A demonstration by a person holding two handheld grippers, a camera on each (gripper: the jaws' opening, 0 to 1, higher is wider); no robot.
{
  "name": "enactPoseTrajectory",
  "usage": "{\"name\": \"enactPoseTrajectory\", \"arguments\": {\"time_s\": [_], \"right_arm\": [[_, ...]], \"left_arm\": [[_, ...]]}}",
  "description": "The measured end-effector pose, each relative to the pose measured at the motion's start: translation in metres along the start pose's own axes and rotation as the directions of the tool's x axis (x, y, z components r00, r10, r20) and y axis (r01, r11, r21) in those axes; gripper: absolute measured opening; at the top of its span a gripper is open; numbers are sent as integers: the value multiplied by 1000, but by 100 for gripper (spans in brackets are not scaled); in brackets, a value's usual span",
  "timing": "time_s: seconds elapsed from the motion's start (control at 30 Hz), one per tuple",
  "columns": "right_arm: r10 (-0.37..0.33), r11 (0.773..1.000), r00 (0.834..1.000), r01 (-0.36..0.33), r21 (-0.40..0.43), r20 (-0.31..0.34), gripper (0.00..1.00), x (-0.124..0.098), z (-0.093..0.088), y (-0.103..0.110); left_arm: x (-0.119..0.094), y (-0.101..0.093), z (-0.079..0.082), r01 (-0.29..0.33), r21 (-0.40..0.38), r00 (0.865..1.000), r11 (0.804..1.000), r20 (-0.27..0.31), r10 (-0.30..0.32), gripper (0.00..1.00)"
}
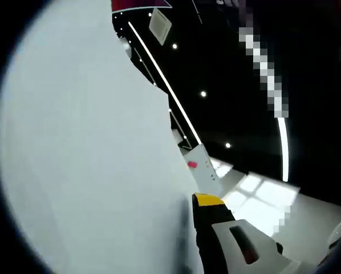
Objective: Organize the stack of printing papers by aligning and flattening the scattered papers on the table
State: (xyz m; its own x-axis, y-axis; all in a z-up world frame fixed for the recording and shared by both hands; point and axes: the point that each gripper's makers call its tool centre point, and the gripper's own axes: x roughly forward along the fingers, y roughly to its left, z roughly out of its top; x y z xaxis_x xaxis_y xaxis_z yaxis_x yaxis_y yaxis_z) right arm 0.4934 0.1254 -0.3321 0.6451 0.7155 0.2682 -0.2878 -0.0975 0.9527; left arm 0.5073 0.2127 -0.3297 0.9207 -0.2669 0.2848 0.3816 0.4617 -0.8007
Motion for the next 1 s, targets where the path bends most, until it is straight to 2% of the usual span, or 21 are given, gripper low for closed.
{"name": "enactPoseTrajectory", "arguments": {"time_s": [0.37,0.67,1.0], "right_arm": [[-6,1000,1000,6,9,0,0,0,-2,-1],[-11,1000,1000,11,16,-1,1,0,-2,-2],[-14,999,1000,14,-40,-2,12,1,-3,-2]], "left_arm": [[0,-1,0,3,-15,1000,1000,6,-3,7],[-1,-2,1,10,-22,1000,1000,15,-10,6],[-1,-2,2,13,-24,1000,1000,21,-12,6]]}}
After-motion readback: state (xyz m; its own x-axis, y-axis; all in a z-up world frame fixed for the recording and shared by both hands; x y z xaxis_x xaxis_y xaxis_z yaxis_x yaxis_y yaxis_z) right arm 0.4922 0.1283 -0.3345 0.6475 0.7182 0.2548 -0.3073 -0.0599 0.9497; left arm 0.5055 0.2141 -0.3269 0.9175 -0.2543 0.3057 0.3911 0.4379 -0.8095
